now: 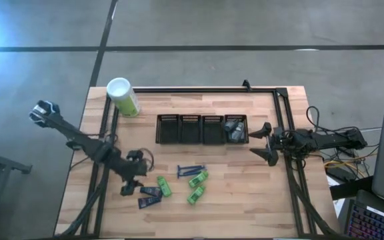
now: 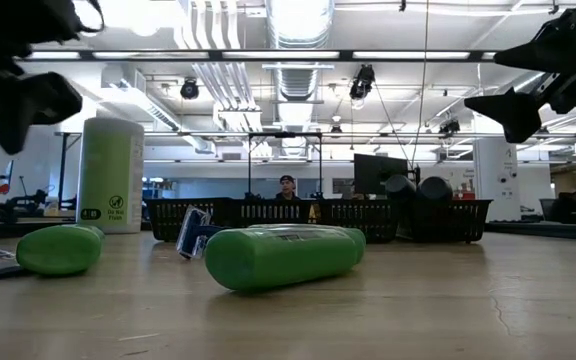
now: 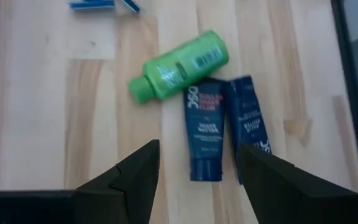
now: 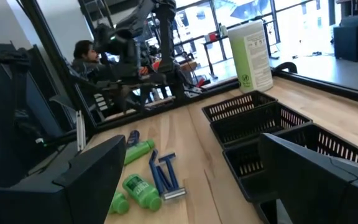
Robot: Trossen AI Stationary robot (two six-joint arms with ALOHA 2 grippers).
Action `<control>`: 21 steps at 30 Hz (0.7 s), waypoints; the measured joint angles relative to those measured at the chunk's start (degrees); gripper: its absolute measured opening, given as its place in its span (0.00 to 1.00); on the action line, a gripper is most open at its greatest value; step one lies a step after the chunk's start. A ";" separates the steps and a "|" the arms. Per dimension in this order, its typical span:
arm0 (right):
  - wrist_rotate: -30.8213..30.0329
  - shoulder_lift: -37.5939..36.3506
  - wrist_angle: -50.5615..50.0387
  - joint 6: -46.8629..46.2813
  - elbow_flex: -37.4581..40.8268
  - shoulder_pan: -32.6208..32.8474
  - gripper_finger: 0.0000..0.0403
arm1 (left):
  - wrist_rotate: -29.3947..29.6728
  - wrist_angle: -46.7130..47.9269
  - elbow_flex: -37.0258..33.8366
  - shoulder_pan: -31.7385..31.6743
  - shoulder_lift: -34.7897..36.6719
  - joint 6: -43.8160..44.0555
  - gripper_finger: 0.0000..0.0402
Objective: Pick & Place Travel size toiletries
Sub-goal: Put the blue shave cream into the left black bin
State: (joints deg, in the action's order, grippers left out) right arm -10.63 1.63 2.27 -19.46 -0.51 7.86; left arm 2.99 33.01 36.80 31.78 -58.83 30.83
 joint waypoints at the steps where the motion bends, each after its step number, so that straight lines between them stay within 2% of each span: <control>1: 0.01 0.00 -0.01 0.00 0.00 0.00 0.90 | 1.45 0.03 0.20 1.82 -0.75 0.85 0.54; 4: 0.01 0.00 0.01 0.00 0.00 0.00 0.90 | 4.03 -0.02 1.19 6.06 -3.82 2.47 0.54; 8: 0.01 0.00 0.01 0.00 0.00 0.00 0.90 | 3.89 0.05 2.51 8.80 -9.49 3.43 0.54; 15: 0.02 0.00 0.01 0.00 0.00 0.00 0.90 | 2.20 0.04 3.67 9.04 -16.97 7.70 0.54; 21: 0.02 0.01 0.01 0.00 0.00 0.00 0.90 | 2.98 -0.22 3.76 9.06 -17.55 8.83 0.54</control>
State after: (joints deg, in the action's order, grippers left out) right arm -10.61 1.64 2.28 -19.46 -0.51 7.86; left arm 5.96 32.80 40.56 40.84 -76.38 39.66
